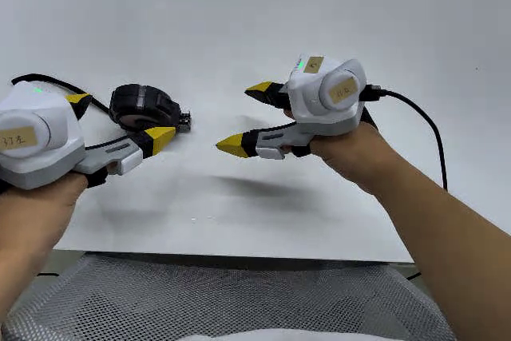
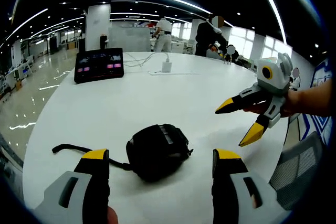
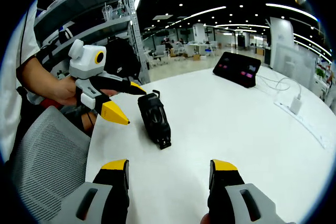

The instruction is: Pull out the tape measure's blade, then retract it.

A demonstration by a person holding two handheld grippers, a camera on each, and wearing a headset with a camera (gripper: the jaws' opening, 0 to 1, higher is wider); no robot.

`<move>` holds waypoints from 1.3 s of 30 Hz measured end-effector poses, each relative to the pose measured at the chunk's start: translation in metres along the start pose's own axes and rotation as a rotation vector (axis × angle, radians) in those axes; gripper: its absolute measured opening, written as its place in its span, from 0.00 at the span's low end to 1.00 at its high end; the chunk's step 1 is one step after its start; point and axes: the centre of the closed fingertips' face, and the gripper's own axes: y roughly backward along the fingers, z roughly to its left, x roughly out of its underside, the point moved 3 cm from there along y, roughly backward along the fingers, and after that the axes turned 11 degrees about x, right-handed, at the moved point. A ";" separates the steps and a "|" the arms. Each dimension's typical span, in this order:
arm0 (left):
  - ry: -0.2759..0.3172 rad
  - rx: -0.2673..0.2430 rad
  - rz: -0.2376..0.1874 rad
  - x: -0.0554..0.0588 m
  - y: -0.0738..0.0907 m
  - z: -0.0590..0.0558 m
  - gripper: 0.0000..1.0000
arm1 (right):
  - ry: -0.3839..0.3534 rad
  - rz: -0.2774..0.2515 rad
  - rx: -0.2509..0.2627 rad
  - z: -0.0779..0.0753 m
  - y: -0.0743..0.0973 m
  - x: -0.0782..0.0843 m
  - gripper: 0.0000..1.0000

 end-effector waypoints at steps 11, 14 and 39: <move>-0.040 0.042 -0.004 -0.003 0.015 -0.001 0.79 | -0.021 0.006 0.036 -0.003 0.026 0.011 0.63; -0.061 0.040 0.008 -0.001 0.019 -0.002 0.79 | -0.025 0.008 0.045 -0.007 0.034 0.016 0.64; -0.112 0.120 0.054 0.007 0.041 -0.006 0.81 | -0.047 0.044 0.120 -0.012 0.090 0.046 0.71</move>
